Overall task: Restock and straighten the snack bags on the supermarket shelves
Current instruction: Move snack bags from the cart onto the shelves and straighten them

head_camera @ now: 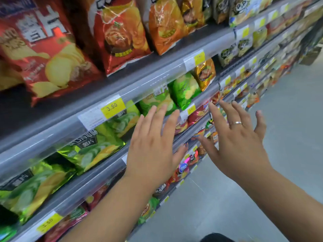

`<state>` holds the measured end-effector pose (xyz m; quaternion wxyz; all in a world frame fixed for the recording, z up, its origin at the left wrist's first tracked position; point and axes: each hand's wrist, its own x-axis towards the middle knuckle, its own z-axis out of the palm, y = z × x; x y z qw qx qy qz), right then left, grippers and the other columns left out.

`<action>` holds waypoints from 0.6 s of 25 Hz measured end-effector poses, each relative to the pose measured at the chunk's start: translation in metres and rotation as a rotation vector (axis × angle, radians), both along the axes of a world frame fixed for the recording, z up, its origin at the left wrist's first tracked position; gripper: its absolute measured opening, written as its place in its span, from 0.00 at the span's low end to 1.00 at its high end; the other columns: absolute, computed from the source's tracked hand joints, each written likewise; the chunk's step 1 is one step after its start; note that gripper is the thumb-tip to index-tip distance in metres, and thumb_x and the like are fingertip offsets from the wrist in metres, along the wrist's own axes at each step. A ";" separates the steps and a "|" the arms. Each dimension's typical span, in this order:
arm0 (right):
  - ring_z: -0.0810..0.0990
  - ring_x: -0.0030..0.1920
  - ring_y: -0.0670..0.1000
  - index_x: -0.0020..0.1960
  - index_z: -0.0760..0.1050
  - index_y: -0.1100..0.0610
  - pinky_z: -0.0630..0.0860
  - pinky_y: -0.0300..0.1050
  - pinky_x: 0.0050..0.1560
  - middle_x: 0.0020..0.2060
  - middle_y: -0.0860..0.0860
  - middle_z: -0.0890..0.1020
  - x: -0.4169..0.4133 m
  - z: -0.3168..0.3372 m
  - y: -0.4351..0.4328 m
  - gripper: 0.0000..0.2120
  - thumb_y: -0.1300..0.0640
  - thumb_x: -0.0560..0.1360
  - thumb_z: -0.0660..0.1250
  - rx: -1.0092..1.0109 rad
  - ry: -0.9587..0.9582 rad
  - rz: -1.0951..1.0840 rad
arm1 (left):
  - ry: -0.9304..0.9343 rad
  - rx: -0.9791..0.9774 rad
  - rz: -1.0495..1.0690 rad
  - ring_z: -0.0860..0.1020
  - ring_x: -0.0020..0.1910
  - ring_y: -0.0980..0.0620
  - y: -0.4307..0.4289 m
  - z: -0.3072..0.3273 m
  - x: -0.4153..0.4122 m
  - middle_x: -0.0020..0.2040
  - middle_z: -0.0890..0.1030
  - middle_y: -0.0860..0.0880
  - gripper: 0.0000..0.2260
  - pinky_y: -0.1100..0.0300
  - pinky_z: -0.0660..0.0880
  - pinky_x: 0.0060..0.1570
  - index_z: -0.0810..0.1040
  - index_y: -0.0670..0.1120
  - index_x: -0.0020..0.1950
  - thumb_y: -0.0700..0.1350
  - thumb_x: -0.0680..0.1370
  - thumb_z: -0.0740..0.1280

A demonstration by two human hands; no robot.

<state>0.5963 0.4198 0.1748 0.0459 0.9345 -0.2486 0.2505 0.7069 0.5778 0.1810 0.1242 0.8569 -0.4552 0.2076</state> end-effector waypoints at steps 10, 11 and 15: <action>0.67 0.71 0.61 0.74 0.61 0.50 0.51 0.67 0.68 0.72 0.57 0.68 -0.133 -0.069 -0.126 0.33 0.38 0.72 0.56 0.048 0.035 -0.367 | 0.105 0.052 -0.301 0.64 0.74 0.40 -0.188 -0.054 -0.096 0.75 0.67 0.42 0.38 0.42 0.62 0.72 0.62 0.46 0.76 0.57 0.71 0.72; 0.67 0.71 0.61 0.74 0.60 0.50 0.51 0.67 0.68 0.72 0.57 0.69 -0.152 -0.072 -0.142 0.33 0.39 0.72 0.57 0.048 0.035 -0.409 | 0.107 0.061 -0.343 0.65 0.74 0.40 -0.208 -0.058 -0.109 0.74 0.67 0.42 0.38 0.42 0.63 0.72 0.62 0.46 0.75 0.57 0.70 0.73; 0.68 0.70 0.62 0.73 0.60 0.50 0.48 0.66 0.68 0.71 0.58 0.69 -0.221 -0.087 -0.189 0.34 0.40 0.71 0.64 0.062 0.044 -0.563 | 0.112 0.125 -0.483 0.67 0.72 0.39 -0.280 -0.070 -0.155 0.73 0.69 0.42 0.39 0.41 0.65 0.70 0.63 0.46 0.74 0.56 0.68 0.74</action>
